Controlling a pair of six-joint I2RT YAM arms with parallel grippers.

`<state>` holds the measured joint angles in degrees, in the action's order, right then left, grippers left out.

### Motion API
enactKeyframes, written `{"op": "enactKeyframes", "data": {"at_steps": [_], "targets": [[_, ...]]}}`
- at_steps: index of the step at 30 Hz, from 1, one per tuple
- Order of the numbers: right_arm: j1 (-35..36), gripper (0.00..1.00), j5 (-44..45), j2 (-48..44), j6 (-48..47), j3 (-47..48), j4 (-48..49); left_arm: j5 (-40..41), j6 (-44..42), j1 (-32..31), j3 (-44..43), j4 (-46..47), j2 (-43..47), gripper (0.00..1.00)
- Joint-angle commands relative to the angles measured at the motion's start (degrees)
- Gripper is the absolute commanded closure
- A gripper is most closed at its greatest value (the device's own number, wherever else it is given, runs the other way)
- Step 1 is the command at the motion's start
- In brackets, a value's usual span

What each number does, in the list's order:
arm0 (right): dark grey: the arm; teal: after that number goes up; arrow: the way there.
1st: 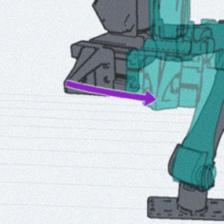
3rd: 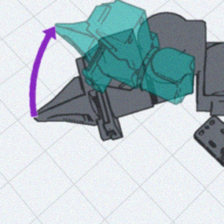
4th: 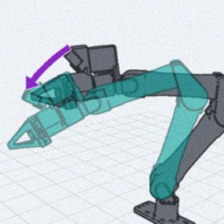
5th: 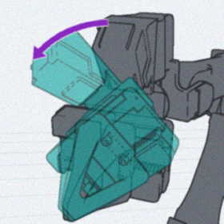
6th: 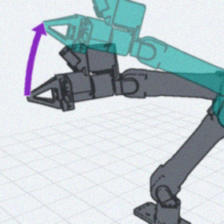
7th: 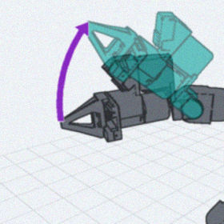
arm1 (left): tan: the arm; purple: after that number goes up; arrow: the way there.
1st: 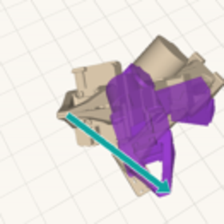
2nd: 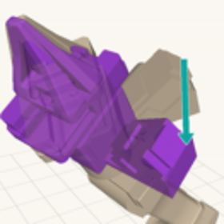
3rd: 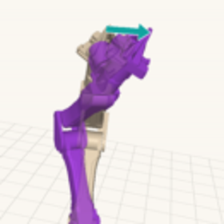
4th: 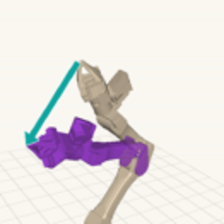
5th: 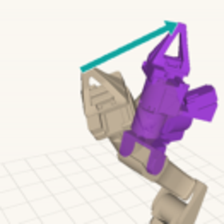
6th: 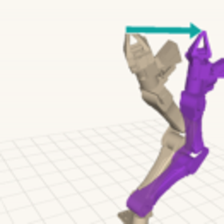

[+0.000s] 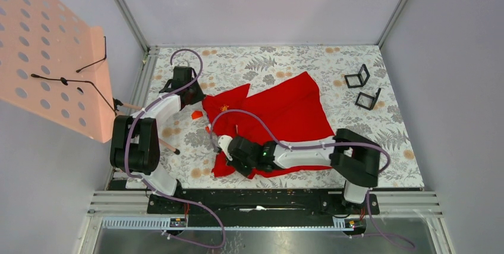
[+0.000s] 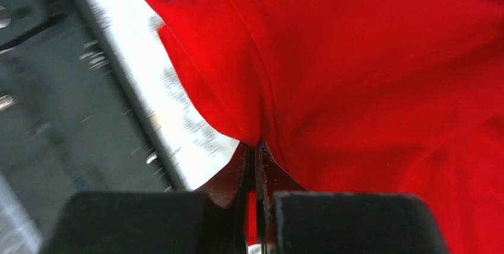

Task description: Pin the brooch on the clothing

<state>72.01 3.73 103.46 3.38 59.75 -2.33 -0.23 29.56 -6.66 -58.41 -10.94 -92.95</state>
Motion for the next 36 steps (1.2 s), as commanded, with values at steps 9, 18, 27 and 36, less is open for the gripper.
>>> {"op": "enactKeyframes", "data": {"at_steps": [9,18,27,36], "targets": [[1.7,1.00,-30.4,-9.6,3.1,2.0,-11.4,6.1,-2.6,1.3,-0.9,-0.4,1.4,1.00],[1.6,0.36,-16.0,-17.7,9.4,5.0,-15.2,10.2,-4.2,1.4,0.1,-2.9,4.1,0.83],[-16.5,0.18,-5.9,-19.1,11.6,8.8,-26.0,3.9,-5.5,-2.0,-0.2,1.8,5.5,0.37],[-37.5,0.15,-8.5,-10.4,12.2,13.2,-28.0,1.5,-10.3,-10.0,-15.5,-1.2,-9.8,0.26]]}}
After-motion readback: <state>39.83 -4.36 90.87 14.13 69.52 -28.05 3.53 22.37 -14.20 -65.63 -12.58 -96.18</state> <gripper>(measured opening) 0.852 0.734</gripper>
